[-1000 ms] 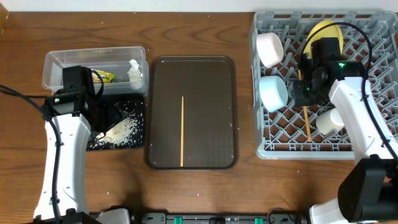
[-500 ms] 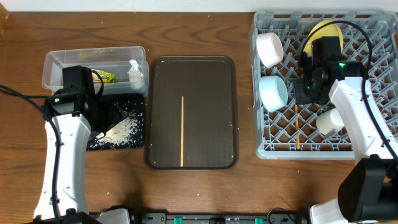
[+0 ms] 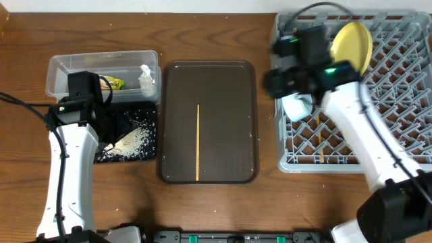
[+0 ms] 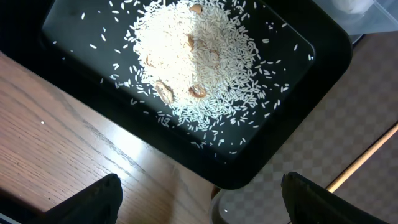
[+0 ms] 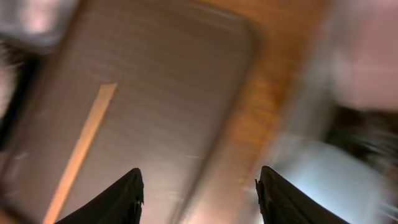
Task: Sort waste into correct bins and load items into the dishwasher rack
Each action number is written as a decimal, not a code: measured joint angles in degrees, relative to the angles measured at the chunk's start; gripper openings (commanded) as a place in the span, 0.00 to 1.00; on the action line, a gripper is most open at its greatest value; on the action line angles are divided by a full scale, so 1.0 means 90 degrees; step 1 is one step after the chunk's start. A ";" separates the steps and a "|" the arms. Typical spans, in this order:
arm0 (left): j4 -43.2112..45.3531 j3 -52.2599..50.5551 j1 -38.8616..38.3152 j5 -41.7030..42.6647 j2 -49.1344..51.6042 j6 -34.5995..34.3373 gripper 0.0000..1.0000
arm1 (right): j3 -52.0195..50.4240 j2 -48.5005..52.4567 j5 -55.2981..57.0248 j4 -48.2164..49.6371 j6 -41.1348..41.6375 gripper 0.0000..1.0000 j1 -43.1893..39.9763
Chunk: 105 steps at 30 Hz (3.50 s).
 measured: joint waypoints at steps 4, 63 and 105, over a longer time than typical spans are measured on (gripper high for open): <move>0.0000 0.0000 0.0000 0.0002 0.0000 0.0000 0.84 | 0.0005 0.0233 -0.0109 0.0146 0.0369 0.58 0.0928; 0.0000 0.0000 0.0000 0.0002 0.0000 0.0000 0.85 | 0.0828 -0.0129 0.1824 -0.1681 0.0979 0.01 -0.0478; -0.0002 -0.0002 -0.1219 0.0797 0.0000 0.1914 0.97 | -0.0675 -0.0772 -0.0158 -0.0850 -0.0228 0.99 -0.2492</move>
